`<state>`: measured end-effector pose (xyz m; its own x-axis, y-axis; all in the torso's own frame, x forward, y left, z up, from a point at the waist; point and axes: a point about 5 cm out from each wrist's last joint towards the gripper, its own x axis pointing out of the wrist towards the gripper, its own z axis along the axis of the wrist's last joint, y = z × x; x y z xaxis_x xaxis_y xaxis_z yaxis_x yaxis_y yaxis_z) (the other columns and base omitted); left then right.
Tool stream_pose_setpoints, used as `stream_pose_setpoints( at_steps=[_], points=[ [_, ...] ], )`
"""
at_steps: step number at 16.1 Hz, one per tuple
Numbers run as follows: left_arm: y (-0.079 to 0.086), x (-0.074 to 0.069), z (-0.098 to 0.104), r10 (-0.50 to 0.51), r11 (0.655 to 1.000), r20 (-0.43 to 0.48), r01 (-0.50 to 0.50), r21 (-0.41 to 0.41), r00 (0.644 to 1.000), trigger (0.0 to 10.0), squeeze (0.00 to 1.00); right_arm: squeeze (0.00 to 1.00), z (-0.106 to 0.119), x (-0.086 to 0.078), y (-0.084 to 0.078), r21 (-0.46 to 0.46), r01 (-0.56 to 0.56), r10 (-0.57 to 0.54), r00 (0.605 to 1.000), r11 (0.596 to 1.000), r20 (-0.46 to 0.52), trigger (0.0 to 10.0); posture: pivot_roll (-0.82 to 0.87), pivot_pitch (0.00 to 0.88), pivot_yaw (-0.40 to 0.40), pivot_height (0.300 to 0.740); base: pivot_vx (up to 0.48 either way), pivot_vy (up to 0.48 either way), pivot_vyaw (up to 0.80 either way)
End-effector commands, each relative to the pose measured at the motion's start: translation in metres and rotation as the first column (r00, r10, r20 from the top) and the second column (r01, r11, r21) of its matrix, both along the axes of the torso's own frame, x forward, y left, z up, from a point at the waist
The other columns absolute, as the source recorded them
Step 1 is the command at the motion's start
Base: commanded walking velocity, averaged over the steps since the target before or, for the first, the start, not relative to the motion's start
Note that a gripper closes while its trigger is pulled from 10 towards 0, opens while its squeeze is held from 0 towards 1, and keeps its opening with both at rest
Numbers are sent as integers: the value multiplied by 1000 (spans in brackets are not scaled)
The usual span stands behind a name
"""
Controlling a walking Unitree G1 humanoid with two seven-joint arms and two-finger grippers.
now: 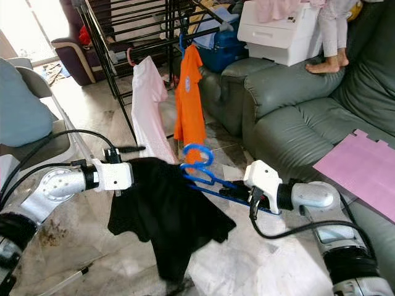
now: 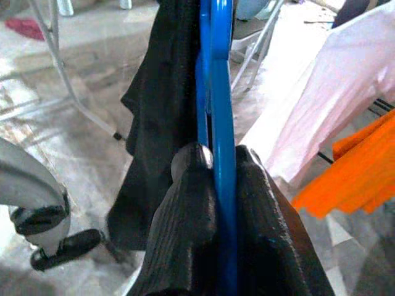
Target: Hang hanger
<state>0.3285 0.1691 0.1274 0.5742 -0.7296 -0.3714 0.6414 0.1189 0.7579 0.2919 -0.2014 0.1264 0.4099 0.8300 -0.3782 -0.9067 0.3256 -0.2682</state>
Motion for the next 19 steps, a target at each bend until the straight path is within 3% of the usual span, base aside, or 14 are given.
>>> stream_pose_setpoints(
  at_steps=[1,8,10,11,13,19],
  points=[
    [1,4,3,-7,1000,-4,8,23,1000,0,0,0,11,0,8,6,-54,53,997,999,62,10000,-151,0,78,740,0,0,0],
    [-3,19,15,-13,998,-89,18,63,996,0,0,0,7,-3,16,-68,-73,84,983,995,166,10000,-155,0,83,740,0,0,0],
    [-3,20,15,-16,997,-103,23,69,995,0,0,0,7,-2,16,-71,-74,85,981,995,172,10000,-155,0,83,740,0,0,0],
    [-4,17,8,-34,993,-169,53,108,985,0,0,0,8,-1,17,-74,-68,81,978,995,192,10000,-156,0,85,740,0,0,0],
    [-3,15,2,-38,988,-216,69,135,976,0,0,0,9,1,19,-74,-62,76,974,995,213,10000,-157,0,86,740,0,0,0],
    [-4,17,0,-47,987,-272,86,134,961,0,0,0,6,3,23,-84,-57,77,965,995,251,10000,-158,0,82,740,0,0,0]
  ],
)
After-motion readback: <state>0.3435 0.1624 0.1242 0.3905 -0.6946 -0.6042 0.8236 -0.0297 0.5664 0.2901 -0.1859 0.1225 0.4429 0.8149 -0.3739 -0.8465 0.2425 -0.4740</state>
